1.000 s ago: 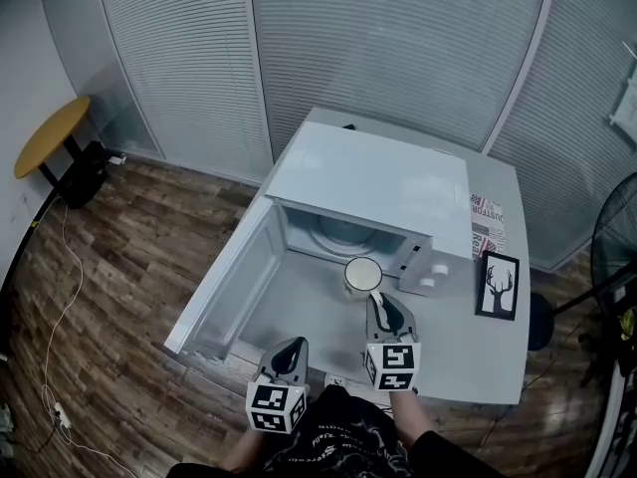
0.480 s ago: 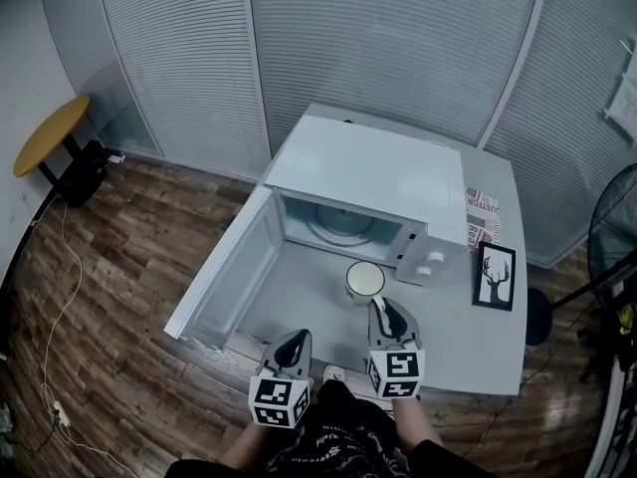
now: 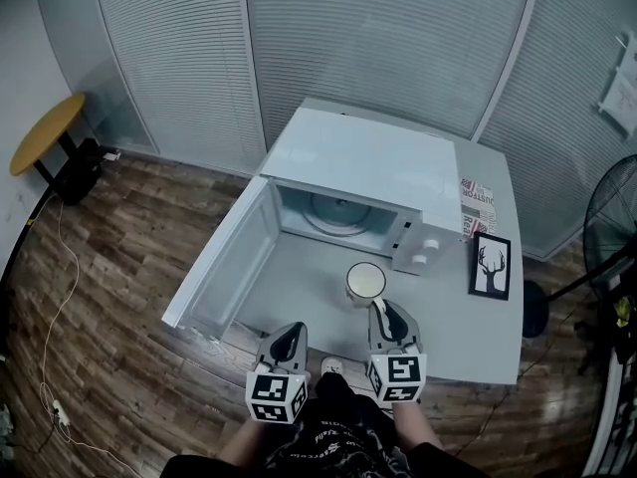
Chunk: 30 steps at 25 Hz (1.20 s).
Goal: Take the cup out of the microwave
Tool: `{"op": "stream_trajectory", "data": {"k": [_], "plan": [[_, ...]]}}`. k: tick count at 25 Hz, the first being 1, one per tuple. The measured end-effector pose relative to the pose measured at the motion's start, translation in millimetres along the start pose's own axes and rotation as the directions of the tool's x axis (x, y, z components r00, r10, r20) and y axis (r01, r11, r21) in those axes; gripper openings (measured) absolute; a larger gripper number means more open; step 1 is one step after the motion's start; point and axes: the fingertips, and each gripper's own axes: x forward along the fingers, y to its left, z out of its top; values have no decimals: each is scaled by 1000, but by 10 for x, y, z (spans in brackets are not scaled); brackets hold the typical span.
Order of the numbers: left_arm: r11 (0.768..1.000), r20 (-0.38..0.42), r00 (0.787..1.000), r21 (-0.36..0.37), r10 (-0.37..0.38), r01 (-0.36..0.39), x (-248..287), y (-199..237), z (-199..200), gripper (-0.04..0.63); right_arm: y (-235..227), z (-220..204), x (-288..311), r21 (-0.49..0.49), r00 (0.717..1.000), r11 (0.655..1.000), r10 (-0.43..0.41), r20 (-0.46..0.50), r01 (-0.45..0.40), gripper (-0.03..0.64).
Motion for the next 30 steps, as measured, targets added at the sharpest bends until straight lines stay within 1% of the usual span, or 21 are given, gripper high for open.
{"op": "stream_trajectory", "data": {"k": [8, 18, 30], "plan": [[1000, 18, 1000, 9, 14, -14, -75, 43, 33, 8, 31, -102, -218, 31, 1000, 999, -27, -9, 28, 61], [1000, 30, 999, 14, 21, -21, -96, 42, 44, 7, -61, -178, -492, 47, 998, 997, -67, -15, 67, 61], [1000, 31, 999, 12, 10, -11, -155, -63, 4, 6, -45, -219, -695, 45, 997, 996, -72, -15, 73, 61]]}}
